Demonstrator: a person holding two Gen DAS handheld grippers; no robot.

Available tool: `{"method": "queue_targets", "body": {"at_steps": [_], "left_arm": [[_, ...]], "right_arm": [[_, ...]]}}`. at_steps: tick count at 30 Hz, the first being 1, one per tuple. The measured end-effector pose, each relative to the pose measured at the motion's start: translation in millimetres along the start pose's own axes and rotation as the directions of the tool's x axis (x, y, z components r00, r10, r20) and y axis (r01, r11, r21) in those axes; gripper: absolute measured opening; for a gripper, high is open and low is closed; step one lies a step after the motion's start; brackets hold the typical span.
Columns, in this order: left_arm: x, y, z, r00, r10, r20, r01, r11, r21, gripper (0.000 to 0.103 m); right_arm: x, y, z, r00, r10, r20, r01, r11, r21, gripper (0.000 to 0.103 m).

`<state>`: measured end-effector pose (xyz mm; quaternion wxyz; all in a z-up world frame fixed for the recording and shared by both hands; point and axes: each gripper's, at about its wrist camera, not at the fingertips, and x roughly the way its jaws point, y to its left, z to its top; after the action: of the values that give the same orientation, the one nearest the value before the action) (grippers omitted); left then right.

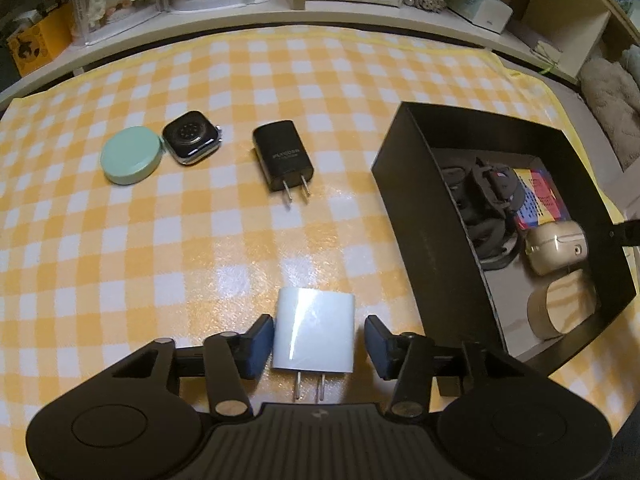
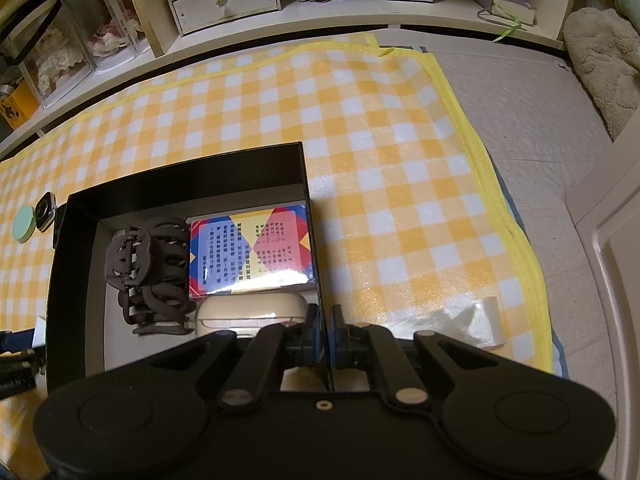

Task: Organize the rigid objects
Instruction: 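Move the left tool to the white plug charger and grasp it, then carry the white charger into the black tray and open the left tool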

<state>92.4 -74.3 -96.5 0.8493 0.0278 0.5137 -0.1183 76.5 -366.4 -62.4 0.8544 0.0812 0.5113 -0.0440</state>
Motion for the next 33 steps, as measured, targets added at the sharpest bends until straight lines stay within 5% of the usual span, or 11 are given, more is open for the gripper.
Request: {"method": "queue_targets", "body": {"at_steps": [7, 12, 17, 33], "left_arm": [[-26.9, 14.7, 8.9, 0.992, -0.092, 0.084, 0.102, 0.987, -0.126, 0.044], [-51.8, 2.5, 15.6, 0.962, -0.221, 0.161, 0.245, 0.957, -0.152, 0.044], [-50.6, -28.8, 18.4, 0.938, -0.322, 0.132, 0.340, 0.928, -0.153, 0.044], [-6.5, -91.6, 17.0, 0.956, -0.288, 0.053, 0.291, 0.953, -0.085, 0.044]], "right_arm": [[0.2, 0.1, -0.6, 1.000, 0.001, 0.000, -0.001, 1.000, 0.000, 0.005], [0.2, 0.1, -1.0, 1.000, -0.001, 0.001, 0.001, 1.000, -0.001, 0.005], [0.7, -0.1, -1.9, 1.000, -0.002, 0.001, 0.002, 1.000, -0.002, 0.005], [0.0, 0.2, -0.9, 1.000, 0.002, 0.000, -0.002, 1.000, -0.008, 0.004]]}}
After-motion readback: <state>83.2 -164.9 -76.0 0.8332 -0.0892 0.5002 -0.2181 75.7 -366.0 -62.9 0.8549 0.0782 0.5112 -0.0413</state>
